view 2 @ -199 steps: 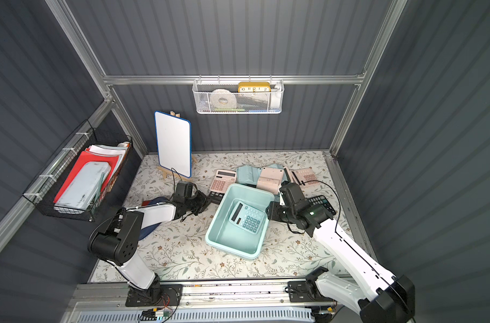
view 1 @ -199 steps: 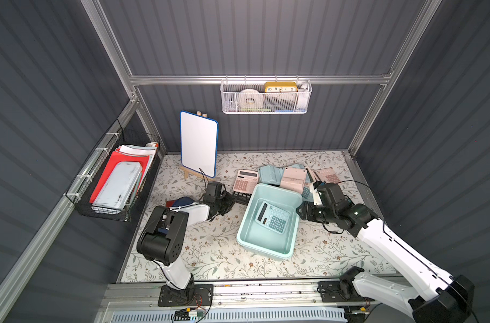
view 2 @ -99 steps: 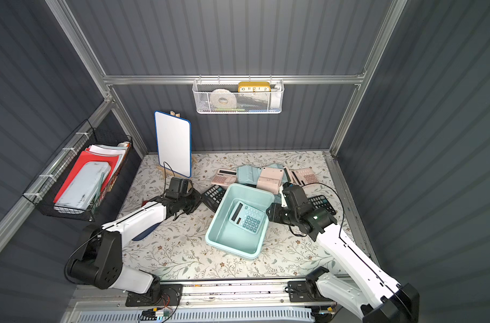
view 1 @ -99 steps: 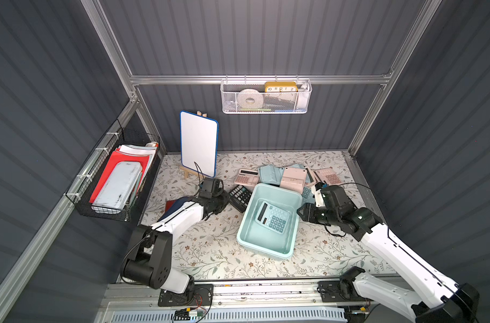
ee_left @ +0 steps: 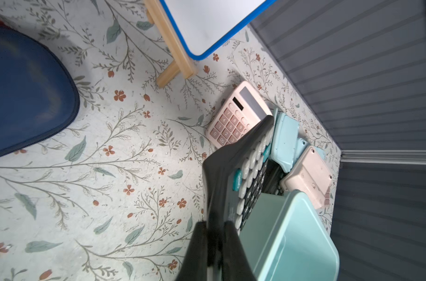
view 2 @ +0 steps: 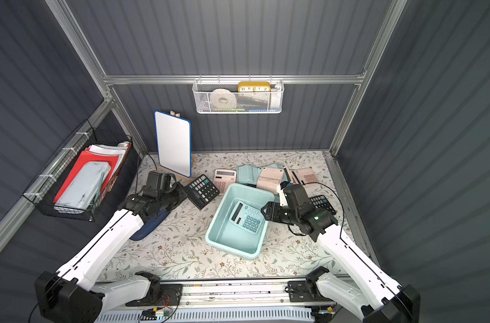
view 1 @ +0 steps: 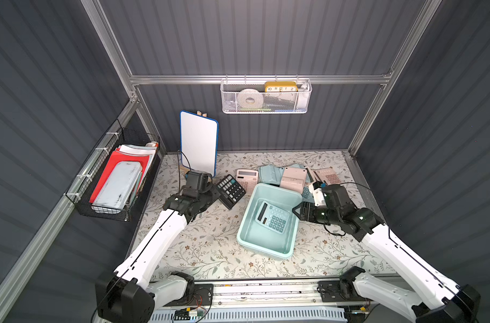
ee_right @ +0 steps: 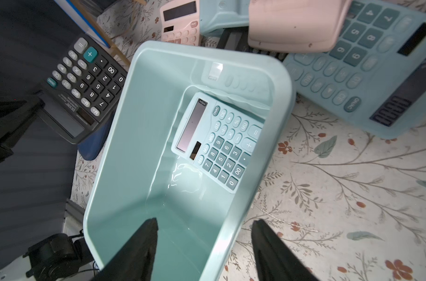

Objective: Put the calculator in the storage box
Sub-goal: Pick up the calculator at the center of the board, then place the calculator in the storage box.

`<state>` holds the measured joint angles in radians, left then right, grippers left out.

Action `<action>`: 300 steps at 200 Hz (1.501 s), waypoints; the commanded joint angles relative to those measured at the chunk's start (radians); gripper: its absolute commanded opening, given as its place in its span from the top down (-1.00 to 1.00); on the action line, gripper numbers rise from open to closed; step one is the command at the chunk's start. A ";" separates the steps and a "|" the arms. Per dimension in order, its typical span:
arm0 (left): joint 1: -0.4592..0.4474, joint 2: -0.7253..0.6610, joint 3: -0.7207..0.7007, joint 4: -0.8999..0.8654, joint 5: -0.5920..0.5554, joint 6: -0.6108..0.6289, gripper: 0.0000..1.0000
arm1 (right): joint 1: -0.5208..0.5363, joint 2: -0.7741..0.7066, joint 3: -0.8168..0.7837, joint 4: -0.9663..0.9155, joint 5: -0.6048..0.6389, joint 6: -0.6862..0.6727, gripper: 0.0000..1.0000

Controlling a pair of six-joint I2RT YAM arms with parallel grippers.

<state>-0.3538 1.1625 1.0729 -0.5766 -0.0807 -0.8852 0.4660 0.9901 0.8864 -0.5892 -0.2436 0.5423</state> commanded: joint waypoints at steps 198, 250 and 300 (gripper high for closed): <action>-0.002 -0.083 -0.022 0.005 0.737 0.280 1.00 | -0.004 0.122 -0.002 0.398 -0.521 0.160 -0.80; -0.002 -0.038 -0.075 0.027 0.793 0.282 1.00 | -0.002 0.210 0.006 0.453 -0.700 0.190 -0.54; -0.002 -0.031 -0.095 0.057 0.819 0.283 1.00 | 0.000 0.248 -0.032 0.527 -0.754 0.226 -0.28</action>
<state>-0.3489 1.1294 0.9844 -0.5835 0.6548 -0.6201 0.4541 1.2438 0.8688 -0.1249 -0.9131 0.7551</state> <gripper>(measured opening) 0.117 0.651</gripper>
